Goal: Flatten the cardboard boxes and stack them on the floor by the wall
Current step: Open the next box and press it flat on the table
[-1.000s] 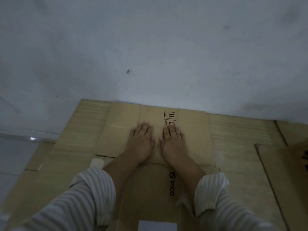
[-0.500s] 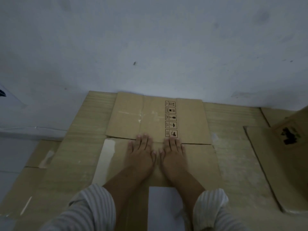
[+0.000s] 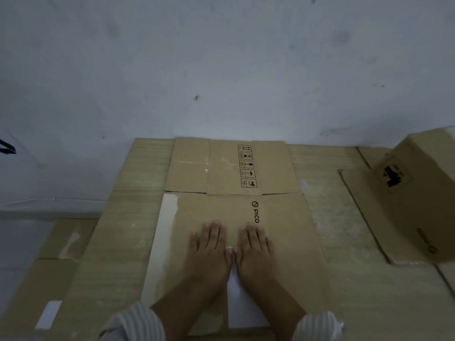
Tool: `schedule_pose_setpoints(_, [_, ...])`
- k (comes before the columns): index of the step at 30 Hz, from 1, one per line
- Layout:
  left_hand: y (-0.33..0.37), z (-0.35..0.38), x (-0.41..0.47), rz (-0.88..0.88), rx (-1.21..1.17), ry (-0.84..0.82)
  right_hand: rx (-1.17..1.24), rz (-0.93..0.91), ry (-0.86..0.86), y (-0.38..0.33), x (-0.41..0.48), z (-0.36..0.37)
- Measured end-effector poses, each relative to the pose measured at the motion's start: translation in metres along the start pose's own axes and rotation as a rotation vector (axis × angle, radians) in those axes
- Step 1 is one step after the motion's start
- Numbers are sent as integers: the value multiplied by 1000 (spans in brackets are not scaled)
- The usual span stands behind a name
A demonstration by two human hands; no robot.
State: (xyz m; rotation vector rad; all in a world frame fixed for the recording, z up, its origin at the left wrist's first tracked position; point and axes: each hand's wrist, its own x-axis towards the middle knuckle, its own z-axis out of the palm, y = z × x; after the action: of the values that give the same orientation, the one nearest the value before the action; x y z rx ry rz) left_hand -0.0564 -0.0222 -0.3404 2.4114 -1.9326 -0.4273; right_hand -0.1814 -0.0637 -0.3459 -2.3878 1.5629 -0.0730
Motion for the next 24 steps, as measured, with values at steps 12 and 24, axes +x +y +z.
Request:
schedule_pose_setpoints(12, [-4,2,-4,8,19,56,-44,0,-33,7,-2,-5])
schedule_pose_setpoints(24, [-67,-20,-44,-620,-248,247,29,549,39,80,-43,-32])
